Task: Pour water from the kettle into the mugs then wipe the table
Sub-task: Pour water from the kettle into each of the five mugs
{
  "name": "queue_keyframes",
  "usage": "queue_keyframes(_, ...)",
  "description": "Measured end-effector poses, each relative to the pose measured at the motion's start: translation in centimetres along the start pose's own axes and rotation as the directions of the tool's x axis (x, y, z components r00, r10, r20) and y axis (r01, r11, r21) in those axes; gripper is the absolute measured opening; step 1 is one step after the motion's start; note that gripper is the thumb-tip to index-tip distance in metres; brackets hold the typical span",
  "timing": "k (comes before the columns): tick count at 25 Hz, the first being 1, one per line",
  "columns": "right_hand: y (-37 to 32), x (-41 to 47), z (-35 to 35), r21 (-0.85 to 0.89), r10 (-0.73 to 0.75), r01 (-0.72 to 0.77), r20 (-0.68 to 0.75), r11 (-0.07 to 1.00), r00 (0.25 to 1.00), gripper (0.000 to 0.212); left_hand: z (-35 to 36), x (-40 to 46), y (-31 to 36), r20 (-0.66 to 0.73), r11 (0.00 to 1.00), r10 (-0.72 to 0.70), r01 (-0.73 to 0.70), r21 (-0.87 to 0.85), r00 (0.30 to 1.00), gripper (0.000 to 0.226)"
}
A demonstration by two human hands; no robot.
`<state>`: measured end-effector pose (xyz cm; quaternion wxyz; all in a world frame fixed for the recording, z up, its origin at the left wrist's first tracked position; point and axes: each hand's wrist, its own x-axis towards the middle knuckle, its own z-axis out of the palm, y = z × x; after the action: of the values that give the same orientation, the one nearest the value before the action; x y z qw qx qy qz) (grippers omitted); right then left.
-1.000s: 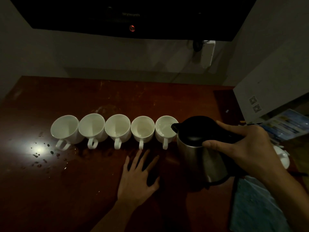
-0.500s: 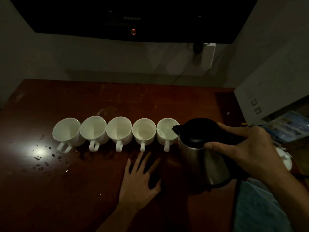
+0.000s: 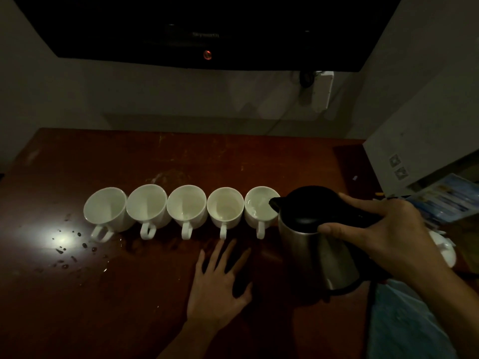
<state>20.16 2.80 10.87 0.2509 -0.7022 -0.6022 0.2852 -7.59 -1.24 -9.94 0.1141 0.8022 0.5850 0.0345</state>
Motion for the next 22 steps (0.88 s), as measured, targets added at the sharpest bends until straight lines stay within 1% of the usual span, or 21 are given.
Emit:
queue_keyframes(8,-0.14,-0.03,-0.12,0.019,0.017,-0.017,0.001,1.0,1.0,0.097,-0.03,0.04,0.06,-0.002,1.0,0.001,-0.001,0.003,1.0,0.073)
queue_keyframes(15,-0.33,0.15,-0.15,-0.01,-0.011,0.011,0.015,1.0,1.0,0.095,0.04,0.13,0.07,0.001,1.0,0.002,-0.002,0.004,1.0,0.074)
queue_keyframes(22,-0.53,0.26,-0.24,0.011,0.005,-0.005,0.015,1.0,1.0,0.097,0.03,0.07,0.01,-0.004,1.0,0.004,-0.004,0.01,1.0,0.074)
